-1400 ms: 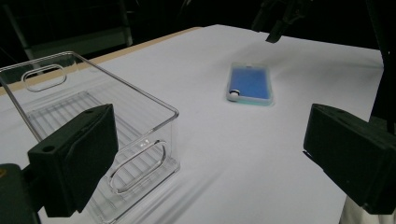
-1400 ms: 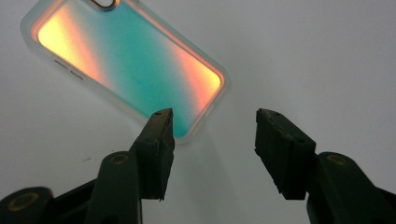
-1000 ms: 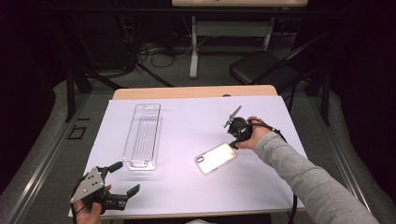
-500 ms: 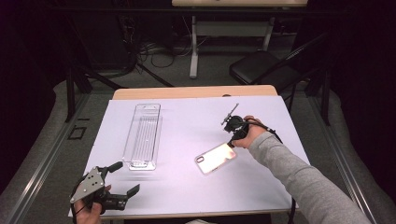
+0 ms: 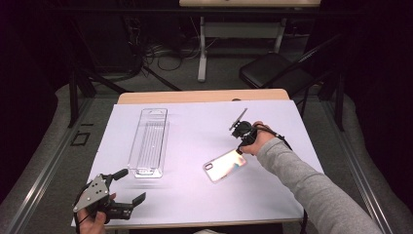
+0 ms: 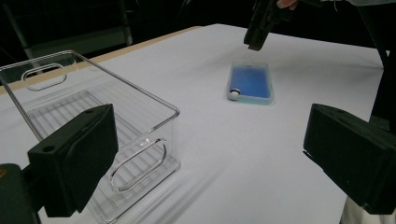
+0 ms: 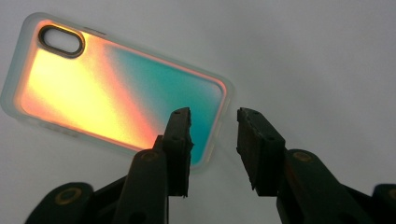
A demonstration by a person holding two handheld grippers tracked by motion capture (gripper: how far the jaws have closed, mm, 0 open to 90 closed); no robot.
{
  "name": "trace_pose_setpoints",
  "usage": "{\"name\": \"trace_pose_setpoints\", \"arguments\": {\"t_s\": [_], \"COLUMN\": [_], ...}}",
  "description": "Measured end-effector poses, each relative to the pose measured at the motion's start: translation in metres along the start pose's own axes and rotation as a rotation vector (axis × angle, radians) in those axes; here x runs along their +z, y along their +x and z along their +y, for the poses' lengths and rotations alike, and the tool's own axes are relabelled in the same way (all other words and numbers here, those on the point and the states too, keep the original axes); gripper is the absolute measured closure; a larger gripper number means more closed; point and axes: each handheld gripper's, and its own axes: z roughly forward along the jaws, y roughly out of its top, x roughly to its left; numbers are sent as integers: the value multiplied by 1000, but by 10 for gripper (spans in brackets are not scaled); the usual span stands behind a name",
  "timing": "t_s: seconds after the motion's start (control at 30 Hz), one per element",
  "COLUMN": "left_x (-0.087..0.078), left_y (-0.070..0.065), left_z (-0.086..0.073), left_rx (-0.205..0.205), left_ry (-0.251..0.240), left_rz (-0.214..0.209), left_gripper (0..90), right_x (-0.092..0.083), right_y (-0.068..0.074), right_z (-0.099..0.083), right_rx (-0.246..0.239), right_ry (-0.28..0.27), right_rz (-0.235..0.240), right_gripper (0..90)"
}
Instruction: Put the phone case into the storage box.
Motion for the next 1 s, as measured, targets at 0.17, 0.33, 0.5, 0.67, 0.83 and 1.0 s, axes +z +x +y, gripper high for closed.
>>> {"name": "trace_pose_setpoints", "arguments": {"t_s": [0.17,0.33,0.5,0.67,0.83,1.0], "left_x": [0,0,0,0,1,1], "left_y": [0,0,1,1,1,1], "left_z": [0,0,0,0,-1,-1], "left_rx": [1,2,-1,1,-3,-6], "left_ry": [2,2,1,3,1,1], "left_rz": [-1,-2,-2,-2,-5,3], "left_gripper": [34,34,34,34,34,34], "right_x": [5,10,15,19,27,33], "right_y": [1,2,-1,-2,-3,-3], "right_z": [1,2,4,4,3,1], "right_rx": [22,69,89,114,134,151], "right_ry": [9,35,49,86,96,115], "right_rz": [11,4,-2,-17,-12,-9], "right_gripper": [666,685,712,736,757,763]}}
